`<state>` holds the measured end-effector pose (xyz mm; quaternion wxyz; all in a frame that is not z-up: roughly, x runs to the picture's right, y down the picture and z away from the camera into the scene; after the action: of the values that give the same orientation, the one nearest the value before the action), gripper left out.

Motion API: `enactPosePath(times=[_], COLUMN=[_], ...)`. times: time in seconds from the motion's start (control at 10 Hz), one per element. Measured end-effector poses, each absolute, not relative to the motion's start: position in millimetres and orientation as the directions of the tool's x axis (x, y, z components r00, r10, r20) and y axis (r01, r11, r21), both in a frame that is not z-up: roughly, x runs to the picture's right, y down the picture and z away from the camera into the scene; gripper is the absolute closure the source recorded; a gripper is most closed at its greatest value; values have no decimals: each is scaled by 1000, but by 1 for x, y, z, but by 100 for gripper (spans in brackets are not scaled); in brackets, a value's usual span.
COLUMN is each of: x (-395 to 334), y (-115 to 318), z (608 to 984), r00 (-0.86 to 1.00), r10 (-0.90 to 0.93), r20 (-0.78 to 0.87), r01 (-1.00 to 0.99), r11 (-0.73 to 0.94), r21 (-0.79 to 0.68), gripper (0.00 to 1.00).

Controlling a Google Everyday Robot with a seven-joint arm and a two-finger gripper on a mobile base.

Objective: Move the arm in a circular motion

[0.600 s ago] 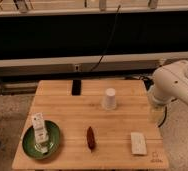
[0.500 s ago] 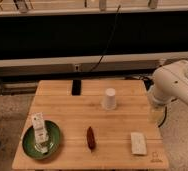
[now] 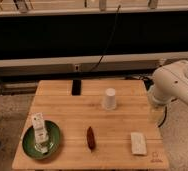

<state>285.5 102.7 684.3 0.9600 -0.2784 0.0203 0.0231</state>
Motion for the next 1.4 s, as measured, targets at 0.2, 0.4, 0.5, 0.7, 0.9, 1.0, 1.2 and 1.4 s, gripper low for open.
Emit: enactPosePath(times=[0.2,0.4,0.5,0.7,0.9,1.0,1.2,1.4], x=[286,285,285,285,285,280,266,260], y=[103,103,103,103,100,95,74,69], z=[684,684,684,684,685,689,703,706], r00=[998,998,998,998,998,998,999,999], r10=[33,33,33,33,32,23,2,-10], r20=[-52,-52,-52,-52,-52,-51,-45,-46], r01=[-56,-55,-55,-55,-55,-46,-25,-15], r11=[844,844,844,844,845,846,851,851], r21=[-534,-534,-534,-534,-531,-532,-525,-525], gripper=[20,20,20,20,20,20,20,20])
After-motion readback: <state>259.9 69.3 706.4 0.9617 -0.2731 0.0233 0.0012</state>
